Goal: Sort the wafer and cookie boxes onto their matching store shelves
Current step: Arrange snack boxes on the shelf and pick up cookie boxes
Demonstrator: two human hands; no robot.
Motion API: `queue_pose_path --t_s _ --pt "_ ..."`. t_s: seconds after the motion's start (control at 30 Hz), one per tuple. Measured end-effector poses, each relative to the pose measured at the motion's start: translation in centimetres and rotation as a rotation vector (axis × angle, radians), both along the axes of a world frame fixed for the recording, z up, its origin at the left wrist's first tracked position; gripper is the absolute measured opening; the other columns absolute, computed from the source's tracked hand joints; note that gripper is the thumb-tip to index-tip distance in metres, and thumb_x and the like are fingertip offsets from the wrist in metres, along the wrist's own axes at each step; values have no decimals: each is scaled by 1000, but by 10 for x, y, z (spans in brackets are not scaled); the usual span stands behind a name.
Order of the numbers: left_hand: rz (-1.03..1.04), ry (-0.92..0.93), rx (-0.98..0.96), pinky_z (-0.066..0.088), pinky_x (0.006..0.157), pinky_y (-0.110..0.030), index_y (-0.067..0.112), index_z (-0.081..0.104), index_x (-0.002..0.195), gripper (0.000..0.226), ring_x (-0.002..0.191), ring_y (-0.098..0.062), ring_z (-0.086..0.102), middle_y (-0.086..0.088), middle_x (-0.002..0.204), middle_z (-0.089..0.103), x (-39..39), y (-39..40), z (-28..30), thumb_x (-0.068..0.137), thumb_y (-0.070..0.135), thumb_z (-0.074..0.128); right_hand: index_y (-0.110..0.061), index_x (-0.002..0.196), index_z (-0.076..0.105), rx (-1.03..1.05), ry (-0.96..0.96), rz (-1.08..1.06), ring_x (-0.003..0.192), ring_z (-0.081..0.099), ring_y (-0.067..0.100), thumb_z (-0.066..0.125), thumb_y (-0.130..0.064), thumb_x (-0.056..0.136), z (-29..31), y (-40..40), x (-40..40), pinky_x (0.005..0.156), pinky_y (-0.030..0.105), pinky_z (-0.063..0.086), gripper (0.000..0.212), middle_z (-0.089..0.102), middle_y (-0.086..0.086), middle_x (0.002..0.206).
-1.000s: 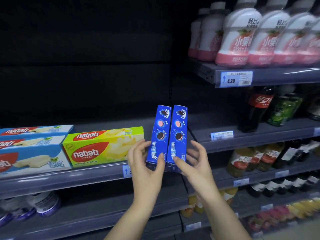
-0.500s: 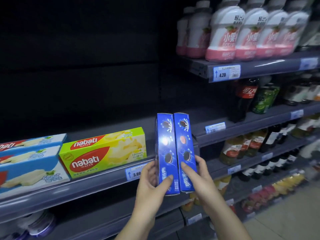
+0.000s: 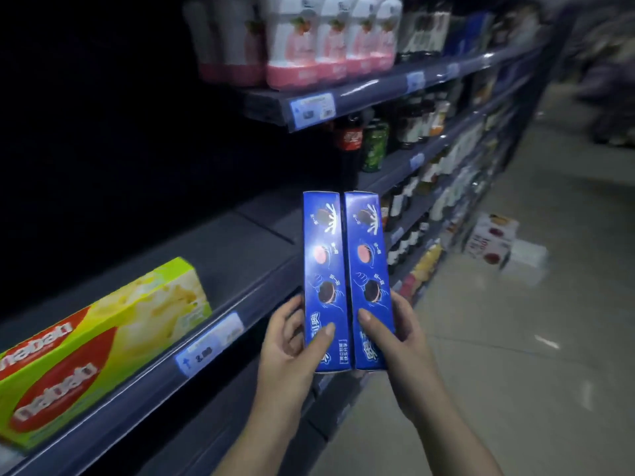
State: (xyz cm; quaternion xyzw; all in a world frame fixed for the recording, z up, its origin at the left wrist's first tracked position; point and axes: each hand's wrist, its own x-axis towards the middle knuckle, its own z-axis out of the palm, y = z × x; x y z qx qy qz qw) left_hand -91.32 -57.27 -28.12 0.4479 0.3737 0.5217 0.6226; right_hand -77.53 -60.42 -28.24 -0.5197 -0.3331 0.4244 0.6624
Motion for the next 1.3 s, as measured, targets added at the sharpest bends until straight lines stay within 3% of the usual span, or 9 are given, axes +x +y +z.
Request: queue_pose_path --t_s 0.13,0.27,0.43,0.63,0.93,1.07,1.17,1.3 --pt "-223 -24 -2 56 87 -37 18 55 123 71 109 -22 67 -1 118 70 35 -13 0 57 29 80 -22 121 60 -4 -3 -209 109 66 29 79 -43 60 2 -43 26 94 55 51 66 71 3 116" --pt "-434 -50 -11 54 91 -43 18 57 123 68 110 -26 66 -4 119 70 81 -35 -1 60 27 79 -23 119 61 -20 -28 -423 104 68 28 78 -43 62 3 -91 55 88 54 55 63 69 5 117" --pt "-602 -41 -52 49 95 -54 24 57 120 69 109 -28 66 -1 116 71 153 -58 0 55 31 81 -27 118 61 -1 -75 -644 105 68 20 74 -33 70 14 -144 107 85 41 58 50 71 -3 114" --pt "-667 -41 -18 47 99 -55 25 57 122 74 111 -25 65 0 118 70 260 -69 8 53 35 81 -35 116 61 -1 -153 -825 108 66 19 74 -52 59 31 -191 204 88 43 56 61 69 -5 117" --pt "-641 -72 24 49 97 -46 22 55 126 79 115 -24 63 -2 124 67 393 -79 12 53 35 80 -37 116 61 -18 -197 -846 108 66 17 74 -52 59 39 -219 337 87 41 57 61 69 -7 116" --pt "-638 -49 27 55 90 -39 23 54 127 77 113 -23 65 -1 125 66 434 -69 6 56 34 80 -29 123 59 -15 -134 -813 104 67 16 83 -42 70 31 -210 383 75 27 57 60 70 -4 114" --pt "-624 -36 1 53 92 -47 23 55 127 70 112 -26 65 -1 123 67 472 -56 0 62 26 80 -24 121 61 -12 -113 -794 91 70 9 81 -30 68 27 -198 423 64 17 54 57 72 -4 107" --pt "-595 -27 -12 53 93 -49 23 56 125 77 112 -27 65 -3 123 67 534 -28 -6 53 34 81 -21 122 60 -6 -111 -783 84 70 4 84 -29 68 23 -166 489 61 15 52 60 72 -5 104"
